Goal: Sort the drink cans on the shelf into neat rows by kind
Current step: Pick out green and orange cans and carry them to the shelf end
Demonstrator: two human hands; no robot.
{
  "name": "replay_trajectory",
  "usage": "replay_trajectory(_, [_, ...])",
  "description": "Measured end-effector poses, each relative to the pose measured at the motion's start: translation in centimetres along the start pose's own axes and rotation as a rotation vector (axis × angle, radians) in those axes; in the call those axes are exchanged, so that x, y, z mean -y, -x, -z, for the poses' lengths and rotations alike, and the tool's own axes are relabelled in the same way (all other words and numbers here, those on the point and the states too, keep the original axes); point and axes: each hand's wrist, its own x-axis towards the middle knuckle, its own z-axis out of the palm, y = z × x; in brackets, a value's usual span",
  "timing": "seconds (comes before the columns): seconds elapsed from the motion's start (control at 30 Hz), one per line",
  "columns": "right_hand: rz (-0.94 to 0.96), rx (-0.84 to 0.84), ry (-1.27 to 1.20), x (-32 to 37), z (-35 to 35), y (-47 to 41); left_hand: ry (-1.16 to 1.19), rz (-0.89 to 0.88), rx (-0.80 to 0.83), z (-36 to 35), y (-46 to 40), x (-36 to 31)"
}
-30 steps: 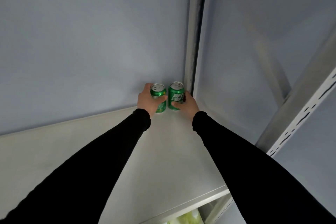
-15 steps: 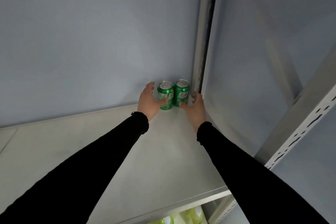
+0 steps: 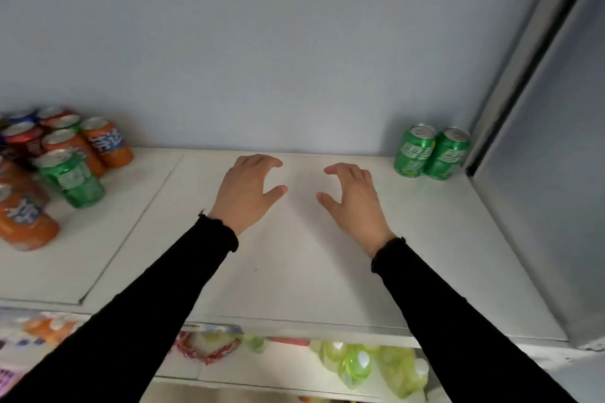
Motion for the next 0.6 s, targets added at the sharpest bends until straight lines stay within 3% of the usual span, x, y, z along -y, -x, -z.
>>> replay_trajectory(0.37, [0.112, 0.099, -0.090, 19.9, -14.7, 2.3, 0.017, 0.144, -0.020, 12.1, 13.2, 17.5])
replay_trajectory(0.6, [0.099, 0.142, -0.194, 27.9, -21.1, 3.0, 0.075, 0.149, -0.109, 17.3, 18.1, 24.6])
